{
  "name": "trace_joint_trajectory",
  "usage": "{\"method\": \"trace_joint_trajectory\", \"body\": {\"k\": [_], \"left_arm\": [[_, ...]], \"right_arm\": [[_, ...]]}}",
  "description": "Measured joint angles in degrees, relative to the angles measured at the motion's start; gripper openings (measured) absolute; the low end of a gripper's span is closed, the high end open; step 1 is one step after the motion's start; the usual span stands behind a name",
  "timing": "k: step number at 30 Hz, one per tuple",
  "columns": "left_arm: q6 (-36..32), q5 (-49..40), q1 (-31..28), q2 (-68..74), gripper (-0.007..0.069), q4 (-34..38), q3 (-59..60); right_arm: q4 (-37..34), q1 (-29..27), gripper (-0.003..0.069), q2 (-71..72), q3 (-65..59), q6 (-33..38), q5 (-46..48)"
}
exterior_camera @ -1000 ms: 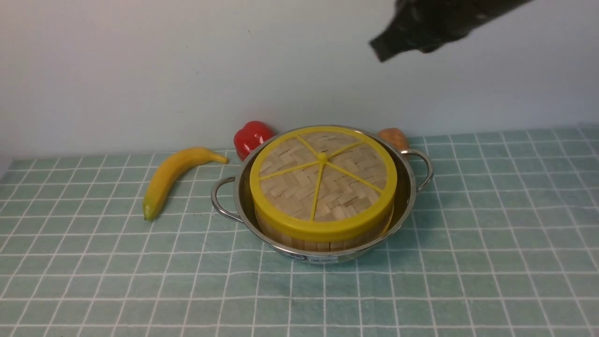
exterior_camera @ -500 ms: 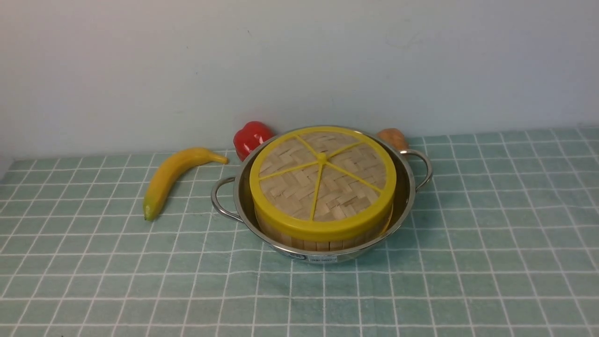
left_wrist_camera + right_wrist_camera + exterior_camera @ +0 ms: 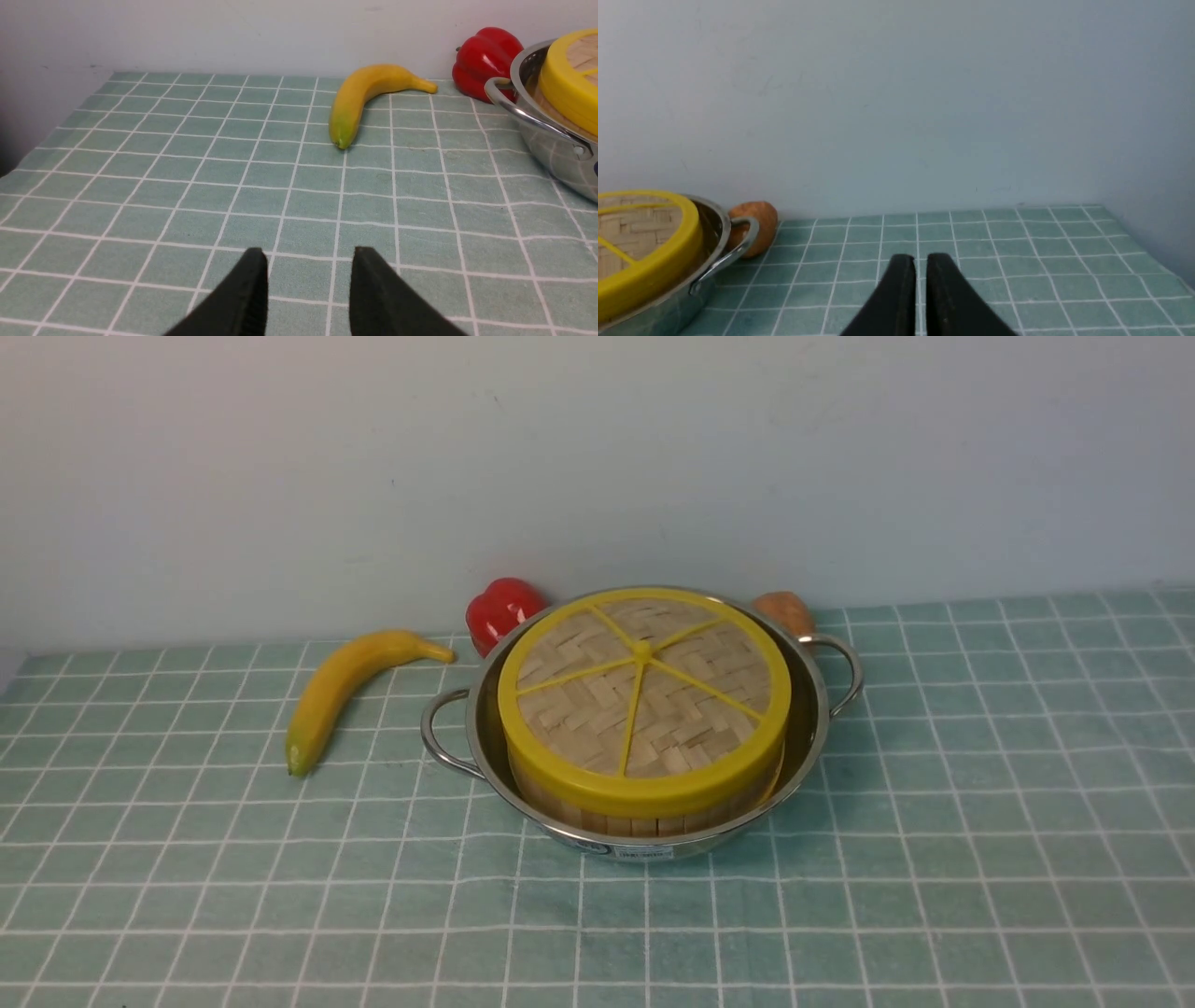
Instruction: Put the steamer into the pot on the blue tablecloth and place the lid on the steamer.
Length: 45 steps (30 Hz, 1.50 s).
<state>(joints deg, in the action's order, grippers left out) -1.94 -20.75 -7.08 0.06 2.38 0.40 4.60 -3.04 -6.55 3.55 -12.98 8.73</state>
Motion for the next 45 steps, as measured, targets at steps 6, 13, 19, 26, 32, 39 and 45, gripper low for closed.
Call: {"method": "trace_joint_trajectory", "body": {"k": [6, 13, 19, 26, 32, 39, 45], "left_arm": [[0.0, 0.0, 0.0, -0.1, 0.0243, 0.0, 0.0], [0.0, 0.0, 0.0, -0.1, 0.0243, 0.0, 0.0], [0.0, 0.0, 0.0, -0.1, 0.0243, 0.0, 0.0], [0.0, 0.0, 0.0, -0.1, 0.0243, 0.0, 0.0], [0.0, 0.0, 0.0, -0.1, 0.0243, 0.0, 0.0], [0.0, 0.0, 0.0, -0.1, 0.0243, 0.0, 0.0], [0.0, 0.0, 0.0, -0.1, 0.0243, 0.0, 0.0]], "right_arm": [[0.2, 0.0, 0.0072, 2.2, -4.0, 0.0, 0.3], [0.2, 0.0, 0.0099, 3.9, -4.0, 0.0, 8.2], [0.1, 0.0, 0.012, 3.8, -4.1, 0.0, 8.6], [0.0, 0.0, 0.0135, 3.8, -4.1, 0.0, 8.7], [0.0, 0.0, 0.0148, 3.8, -4.1, 0.0, 8.7], [0.0, 0.0, 0.0165, 3.8, -4.1, 0.0, 8.7], [0.0, 0.0, 0.0175, 3.8, -4.1, 0.0, 8.8]]}}
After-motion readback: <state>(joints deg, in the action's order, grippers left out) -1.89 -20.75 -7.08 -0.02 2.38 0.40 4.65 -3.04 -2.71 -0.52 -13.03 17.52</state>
